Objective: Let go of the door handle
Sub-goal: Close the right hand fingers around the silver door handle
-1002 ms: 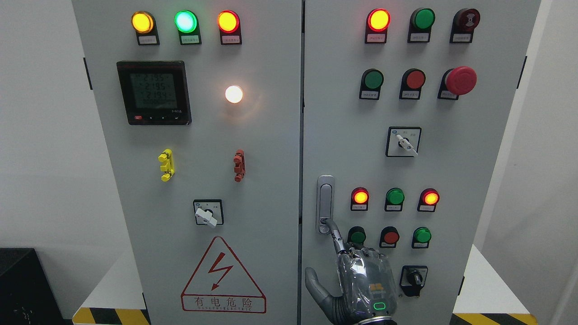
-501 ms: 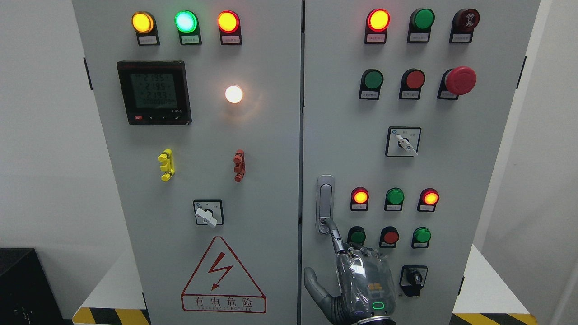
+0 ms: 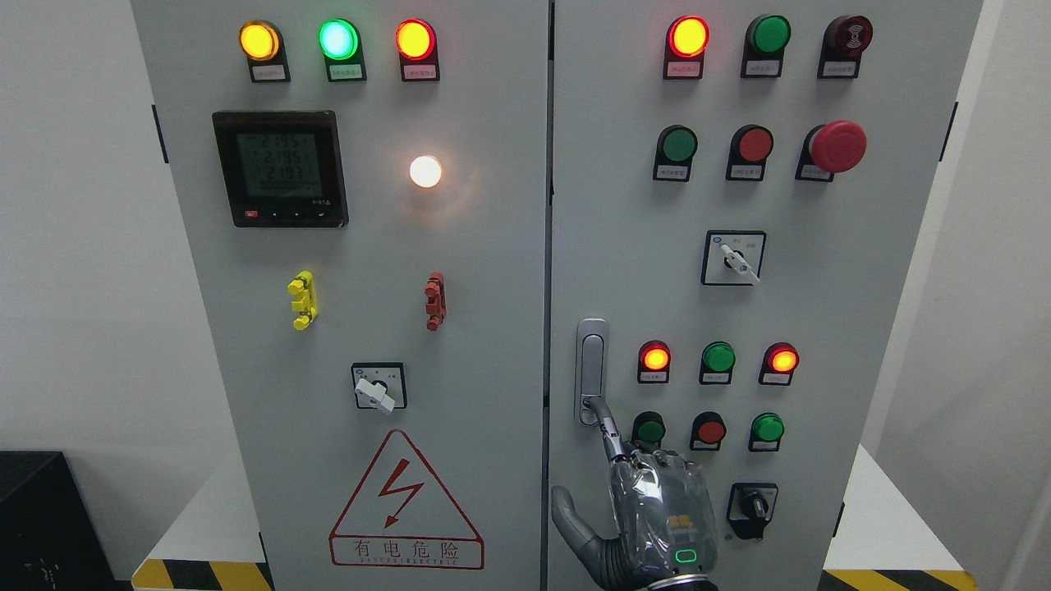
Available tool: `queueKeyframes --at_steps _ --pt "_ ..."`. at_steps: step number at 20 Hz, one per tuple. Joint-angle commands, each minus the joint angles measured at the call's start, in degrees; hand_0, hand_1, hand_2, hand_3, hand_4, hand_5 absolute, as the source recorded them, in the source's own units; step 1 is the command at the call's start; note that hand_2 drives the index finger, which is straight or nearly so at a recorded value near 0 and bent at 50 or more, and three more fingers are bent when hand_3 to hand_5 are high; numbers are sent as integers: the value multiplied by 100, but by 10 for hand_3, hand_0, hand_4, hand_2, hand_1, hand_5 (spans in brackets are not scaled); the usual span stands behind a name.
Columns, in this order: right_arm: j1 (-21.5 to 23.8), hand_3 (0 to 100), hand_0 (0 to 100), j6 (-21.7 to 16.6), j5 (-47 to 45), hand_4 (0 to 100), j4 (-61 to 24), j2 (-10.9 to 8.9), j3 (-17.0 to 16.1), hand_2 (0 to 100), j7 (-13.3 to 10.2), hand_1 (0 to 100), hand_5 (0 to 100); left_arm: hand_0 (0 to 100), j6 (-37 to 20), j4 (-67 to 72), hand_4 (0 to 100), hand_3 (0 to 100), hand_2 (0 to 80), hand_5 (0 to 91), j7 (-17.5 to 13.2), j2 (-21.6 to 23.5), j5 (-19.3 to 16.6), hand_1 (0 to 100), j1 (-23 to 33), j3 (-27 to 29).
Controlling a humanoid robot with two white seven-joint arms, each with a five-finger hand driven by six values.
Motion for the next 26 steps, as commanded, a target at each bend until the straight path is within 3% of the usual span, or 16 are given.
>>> queueKeyframes --at_steps 1,26 --pt "18 754 347 -4 -1 725 35 7 9 0 0 253 742 0 -6 0 9 110 45 0 -5 0 0 0 0 0" --pt "9 758 350 5 17 729 193 7 -17 0 18 250 742 0 3 0 8 110 45 0 -5 0 0 0 0 0"
